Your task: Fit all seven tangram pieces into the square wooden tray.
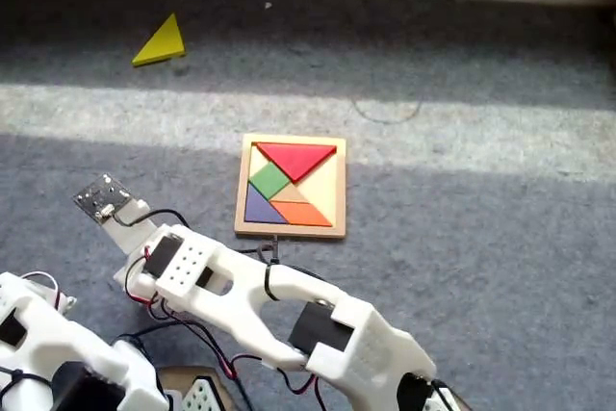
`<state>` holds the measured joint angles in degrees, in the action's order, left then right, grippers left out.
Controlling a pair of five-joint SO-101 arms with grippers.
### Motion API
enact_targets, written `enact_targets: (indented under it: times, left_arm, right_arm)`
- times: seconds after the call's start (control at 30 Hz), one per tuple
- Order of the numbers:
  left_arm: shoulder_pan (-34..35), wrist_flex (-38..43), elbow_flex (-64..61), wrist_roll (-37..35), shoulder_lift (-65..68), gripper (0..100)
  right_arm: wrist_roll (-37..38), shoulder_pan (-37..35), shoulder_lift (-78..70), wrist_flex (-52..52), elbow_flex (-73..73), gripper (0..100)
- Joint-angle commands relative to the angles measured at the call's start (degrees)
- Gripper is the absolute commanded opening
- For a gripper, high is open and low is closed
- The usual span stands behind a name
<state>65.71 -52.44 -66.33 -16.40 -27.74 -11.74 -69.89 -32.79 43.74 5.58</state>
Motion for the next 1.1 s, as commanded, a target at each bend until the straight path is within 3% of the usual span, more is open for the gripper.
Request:
enact_targets:
  times: [0.0,0.2,0.5,0.7,0.9,1.07]
  left_arm:
    - [0.5,0.6,0.0,-0.5,-1.5,1]
    - [0.4,0.6,0.0,-0.4,-1.5,1]
    - [0.3,0.6,0.0,-0.4,-1.5,1]
    - [0.3,0.6,0.0,-0.4,-1.5,1]
    - [0.3,0.6,0.0,-0.4,-1.5,1]
    - [0.4,0.5,0.0,-0.4,-1.5,1]
  right_arm:
    - [-0.2,0.6,-1.3,5.4,6.3,23.1]
    - [-0.4,3.0,-1.3,12.6,9.4,23.1]
    - [-0.4,4.5,-1.4,13.1,9.3,22.9]
    - [0.1,4.9,-1.5,13.1,9.3,9.8]
    - [4.7,4.9,-1.4,13.3,9.3,8.7]
    - [5.1,6.8,-0.9,19.4,9.7,8.7]
